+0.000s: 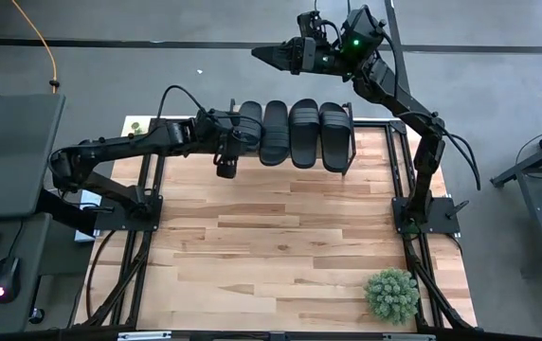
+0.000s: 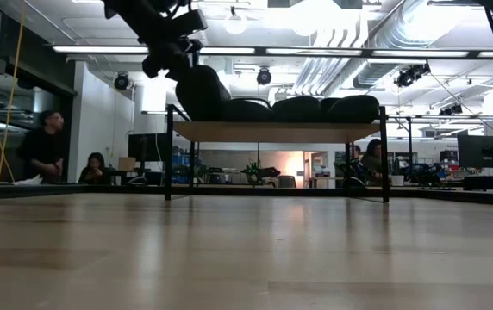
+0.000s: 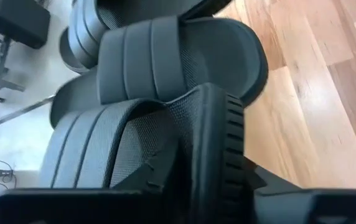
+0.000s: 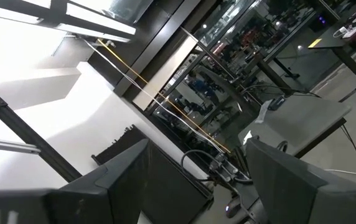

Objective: Pick and place slides into the shelf
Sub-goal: Put the black slide on the shelf

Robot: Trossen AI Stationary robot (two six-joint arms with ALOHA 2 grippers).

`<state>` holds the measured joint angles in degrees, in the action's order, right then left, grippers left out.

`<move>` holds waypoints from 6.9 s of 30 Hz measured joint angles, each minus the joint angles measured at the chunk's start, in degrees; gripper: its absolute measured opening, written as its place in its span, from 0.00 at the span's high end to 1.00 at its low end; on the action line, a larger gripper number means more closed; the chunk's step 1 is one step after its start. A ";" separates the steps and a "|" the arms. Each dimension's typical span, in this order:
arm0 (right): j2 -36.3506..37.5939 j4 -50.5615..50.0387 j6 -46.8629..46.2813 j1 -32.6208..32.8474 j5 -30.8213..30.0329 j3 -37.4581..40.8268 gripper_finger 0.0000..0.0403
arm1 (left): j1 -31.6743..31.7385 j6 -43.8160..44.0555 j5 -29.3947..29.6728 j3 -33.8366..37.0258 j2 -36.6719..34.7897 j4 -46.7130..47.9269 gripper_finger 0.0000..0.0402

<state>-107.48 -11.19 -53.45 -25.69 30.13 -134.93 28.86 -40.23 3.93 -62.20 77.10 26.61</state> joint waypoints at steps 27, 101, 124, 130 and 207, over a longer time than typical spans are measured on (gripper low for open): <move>-0.07 -1.13 1.05 2.97 -3.82 0.02 0.37 | -5.07 7.75 -0.62 -1.24 0.04 -2.40 0.34; -20.36 -51.08 35.35 3.73 -21.79 -0.30 0.37 | -4.87 37.66 9.55 -36.89 -11.69 34.53 0.46; -17.14 -49.23 34.15 3.23 -20.48 0.17 0.37 | -4.87 37.93 9.57 -36.89 -11.69 34.49 0.46; -17.14 -45.98 34.25 3.68 -17.68 0.11 0.37 | -4.88 38.86 9.59 -36.89 -11.69 34.49 0.46; -17.86 -41.31 35.69 7.53 -18.83 4.92 0.37 | -4.87 39.01 9.94 -36.89 -11.65 35.61 0.46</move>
<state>-125.34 -52.50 -17.76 -18.17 11.30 -130.02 23.99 -1.21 13.87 -99.09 65.45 62.22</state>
